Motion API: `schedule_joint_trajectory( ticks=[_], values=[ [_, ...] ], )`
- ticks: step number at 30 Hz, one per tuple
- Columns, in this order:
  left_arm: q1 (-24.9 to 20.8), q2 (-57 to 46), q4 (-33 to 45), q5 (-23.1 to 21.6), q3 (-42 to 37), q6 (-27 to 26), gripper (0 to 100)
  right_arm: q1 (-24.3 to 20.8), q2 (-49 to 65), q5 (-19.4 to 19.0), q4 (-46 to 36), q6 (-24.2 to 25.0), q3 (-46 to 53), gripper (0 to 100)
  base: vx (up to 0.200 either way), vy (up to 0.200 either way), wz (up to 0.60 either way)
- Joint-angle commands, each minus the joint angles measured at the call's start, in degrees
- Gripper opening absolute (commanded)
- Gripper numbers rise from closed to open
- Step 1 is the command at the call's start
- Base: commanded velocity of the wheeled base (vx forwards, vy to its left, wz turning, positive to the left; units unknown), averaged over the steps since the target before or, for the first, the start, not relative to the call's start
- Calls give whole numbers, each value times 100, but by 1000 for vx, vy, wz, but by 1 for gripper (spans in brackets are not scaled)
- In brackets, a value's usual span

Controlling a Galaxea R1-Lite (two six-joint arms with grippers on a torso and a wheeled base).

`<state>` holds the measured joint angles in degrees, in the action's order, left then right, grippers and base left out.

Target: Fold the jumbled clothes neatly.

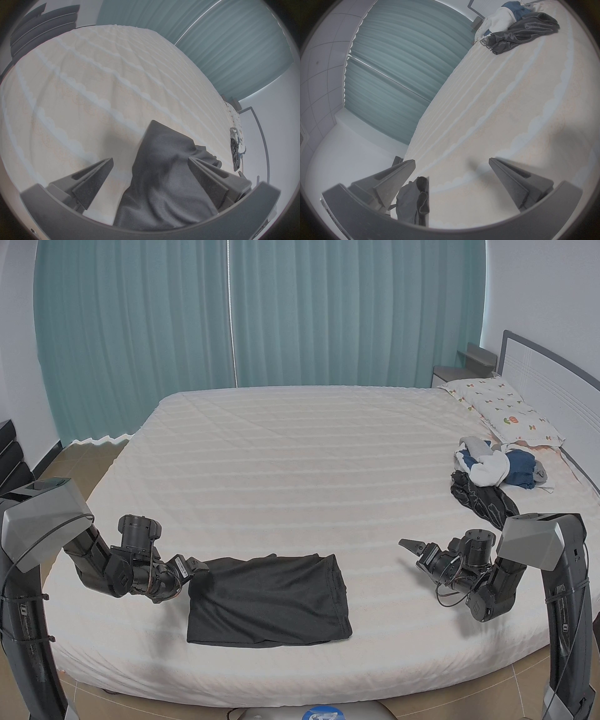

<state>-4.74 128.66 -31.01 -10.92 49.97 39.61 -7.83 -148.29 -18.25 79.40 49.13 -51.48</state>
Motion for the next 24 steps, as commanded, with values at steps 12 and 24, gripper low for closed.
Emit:
schedule_joint_trajectory(
  ticks=[12,24],
  values=[
    [35,63,34,-6,118,38,100,-1195,344,-188,304,-281,1237,100,0,100,0],
    [79,159,60,-6,233,47,100,-1204,502,-636,234,-1248,1870,100,0,0,0]
  ],
)
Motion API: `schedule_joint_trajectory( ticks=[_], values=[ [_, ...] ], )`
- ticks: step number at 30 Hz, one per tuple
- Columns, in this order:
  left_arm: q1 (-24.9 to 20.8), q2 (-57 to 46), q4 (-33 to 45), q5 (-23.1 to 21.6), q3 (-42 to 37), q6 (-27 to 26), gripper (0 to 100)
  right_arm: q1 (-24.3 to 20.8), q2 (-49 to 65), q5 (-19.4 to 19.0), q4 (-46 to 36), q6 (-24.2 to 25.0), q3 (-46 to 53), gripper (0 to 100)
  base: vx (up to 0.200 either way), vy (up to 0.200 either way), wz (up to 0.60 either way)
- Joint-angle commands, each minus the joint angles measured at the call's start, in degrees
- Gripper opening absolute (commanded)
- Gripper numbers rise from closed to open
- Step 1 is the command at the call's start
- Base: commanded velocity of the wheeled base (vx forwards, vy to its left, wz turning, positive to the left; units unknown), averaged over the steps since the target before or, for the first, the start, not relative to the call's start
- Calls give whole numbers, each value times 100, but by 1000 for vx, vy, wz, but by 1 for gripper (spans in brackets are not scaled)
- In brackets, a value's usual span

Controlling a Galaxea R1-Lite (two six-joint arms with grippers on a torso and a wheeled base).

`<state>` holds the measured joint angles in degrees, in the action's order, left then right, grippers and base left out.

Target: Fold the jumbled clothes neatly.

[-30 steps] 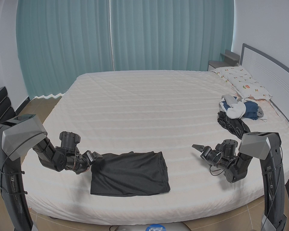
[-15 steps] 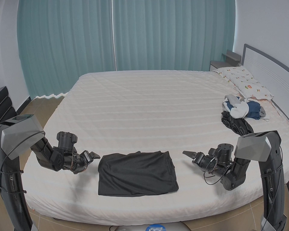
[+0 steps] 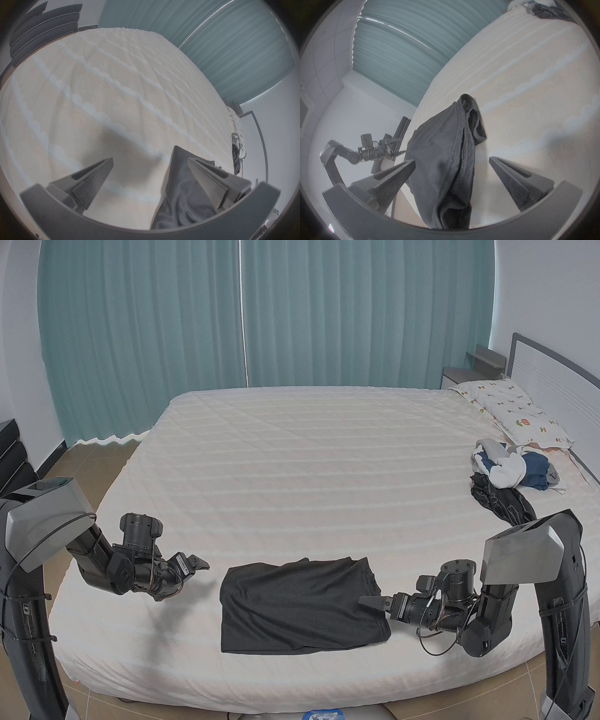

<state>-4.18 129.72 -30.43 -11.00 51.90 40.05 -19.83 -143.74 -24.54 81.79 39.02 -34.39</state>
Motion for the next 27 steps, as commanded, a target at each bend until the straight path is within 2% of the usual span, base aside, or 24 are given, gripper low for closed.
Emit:
schedule_joint_trajectory(
  ticks=[1,5,9,15,16,18,23,27],
  values=[
    [23,53,2,1,40,3,100,-3,48,-16,-5,-351,231,100,0,0,0],
    [23,53,2,1,49,3,100,15,92,-156,22,-712,451,100,0,0,0],
    [14,62,2,1,119,38,100,41,153,-587,145,-1213,837,100,0,0,0],
    [-48,132,2,1,400,337,100,6,118,-578,145,-1424,873,100,0,0,0],
    [-65,141,11,1,462,399,100,6,118,-578,136,-1441,873,0,0,0,0],
    [-197,220,19,45,638,566,100,32,136,-578,145,-1520,917,0,0,0,0],
    [-549,387,37,98,840,592,100,59,100,-587,153,-1890,1057,0,0,0,0],
    [-751,440,54,344,936,592,100,111,127,-587,153,-1907,1110,0,0,0,0]
  ],
)
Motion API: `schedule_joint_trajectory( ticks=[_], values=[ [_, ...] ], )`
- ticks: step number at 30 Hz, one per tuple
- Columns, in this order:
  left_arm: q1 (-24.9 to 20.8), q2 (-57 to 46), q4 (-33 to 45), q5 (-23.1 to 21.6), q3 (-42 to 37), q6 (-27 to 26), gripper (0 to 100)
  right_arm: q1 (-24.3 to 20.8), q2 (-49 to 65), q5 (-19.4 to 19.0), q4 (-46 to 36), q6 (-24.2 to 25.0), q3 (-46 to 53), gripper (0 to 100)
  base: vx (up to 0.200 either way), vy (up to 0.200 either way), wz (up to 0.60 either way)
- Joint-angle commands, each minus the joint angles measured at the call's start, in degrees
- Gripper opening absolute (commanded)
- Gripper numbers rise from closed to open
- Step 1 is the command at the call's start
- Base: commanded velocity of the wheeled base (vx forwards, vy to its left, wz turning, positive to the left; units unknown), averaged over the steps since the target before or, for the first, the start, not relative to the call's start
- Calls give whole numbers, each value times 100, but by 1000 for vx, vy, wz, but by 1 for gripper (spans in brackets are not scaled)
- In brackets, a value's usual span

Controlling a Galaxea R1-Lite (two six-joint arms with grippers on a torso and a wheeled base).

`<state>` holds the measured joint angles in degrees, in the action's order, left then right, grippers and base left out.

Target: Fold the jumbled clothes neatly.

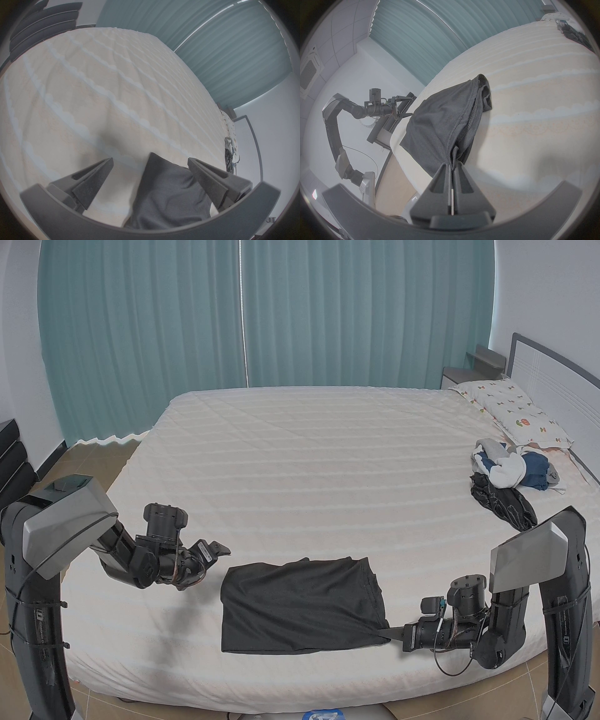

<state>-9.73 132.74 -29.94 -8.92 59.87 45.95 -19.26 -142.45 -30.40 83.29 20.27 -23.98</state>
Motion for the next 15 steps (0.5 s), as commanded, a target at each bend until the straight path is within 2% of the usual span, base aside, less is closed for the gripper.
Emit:
schedule_joint_trajectory(
  ticks=[1,9,15],
  values=[
    [-214,155,15,198,192,-7,100,63,6,-1,3,-32,95,0,0,0,0],
    [-416,445,489,330,904,-95,100,116,-11,-36,12,-120,130,0,0,0,0],
    [-609,639,559,330,1062,-86,100,107,-29,-45,12,-111,122,0,0,0,0]
  ],
)
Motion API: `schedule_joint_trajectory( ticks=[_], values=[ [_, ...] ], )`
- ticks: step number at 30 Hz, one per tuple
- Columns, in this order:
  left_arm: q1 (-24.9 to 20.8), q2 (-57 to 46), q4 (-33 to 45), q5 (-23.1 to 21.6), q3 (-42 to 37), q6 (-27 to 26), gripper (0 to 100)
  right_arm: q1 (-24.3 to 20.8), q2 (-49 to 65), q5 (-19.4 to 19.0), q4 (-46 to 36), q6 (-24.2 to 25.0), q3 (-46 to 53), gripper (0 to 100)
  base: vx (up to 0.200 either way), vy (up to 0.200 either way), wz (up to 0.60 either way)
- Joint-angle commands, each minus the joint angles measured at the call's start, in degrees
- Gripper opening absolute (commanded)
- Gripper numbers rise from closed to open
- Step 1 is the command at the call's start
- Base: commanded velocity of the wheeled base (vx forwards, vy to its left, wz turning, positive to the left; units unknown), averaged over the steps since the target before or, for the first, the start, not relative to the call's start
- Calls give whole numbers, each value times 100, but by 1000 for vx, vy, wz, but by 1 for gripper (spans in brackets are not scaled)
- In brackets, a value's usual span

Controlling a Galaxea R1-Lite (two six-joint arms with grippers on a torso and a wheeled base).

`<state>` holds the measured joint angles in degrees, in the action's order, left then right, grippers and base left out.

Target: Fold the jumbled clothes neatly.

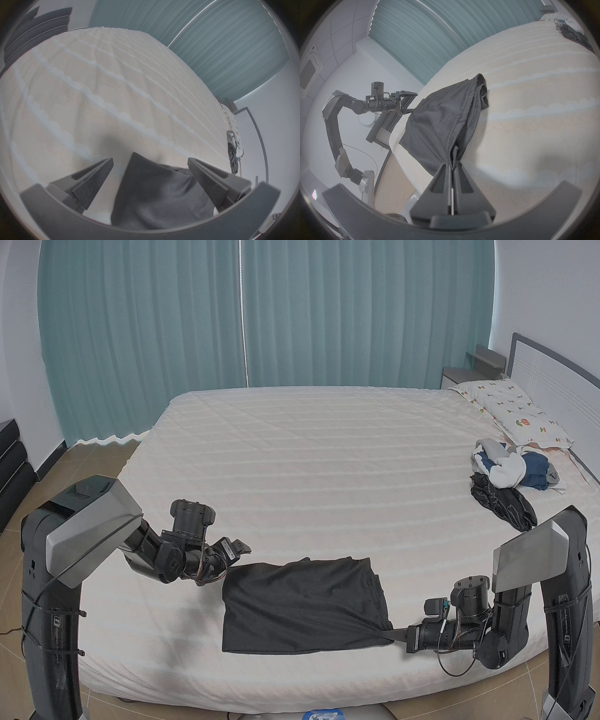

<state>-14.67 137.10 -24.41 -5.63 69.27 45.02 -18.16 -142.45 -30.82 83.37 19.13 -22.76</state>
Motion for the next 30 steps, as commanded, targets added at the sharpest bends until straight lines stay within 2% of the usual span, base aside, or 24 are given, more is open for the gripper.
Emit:
schedule_joint_trajectory(
  ticks=[1,7,8,16,18,21,30],
  values=[
    [-133,230,-3,1,131,7,100,-3,-29,-3,4,3,0,0,0,0,0],
    [-159,247,6,1,140,16,100,-3,-38,-3,4,3,-18,0,0,0,0],
    [-177,256,-3,1,157,16,0,-12,-38,-3,4,3,-18,0,0,0,0],
    [-168,247,6,45,236,130,0,-12,-38,-3,4,3,-18,0,0,0,0],
    [-142,221,15,150,236,218,0,-12,-38,-3,4,3,-18,0,0,0,0],
    [-98,221,-12,598,272,358,0,-12,-38,-12,12,3,-18,0,0,0,0],
    [43,265,-12,880,280,473,0,-12,-46,-12,21,3,-9,0,0,0,0]
  ],
)
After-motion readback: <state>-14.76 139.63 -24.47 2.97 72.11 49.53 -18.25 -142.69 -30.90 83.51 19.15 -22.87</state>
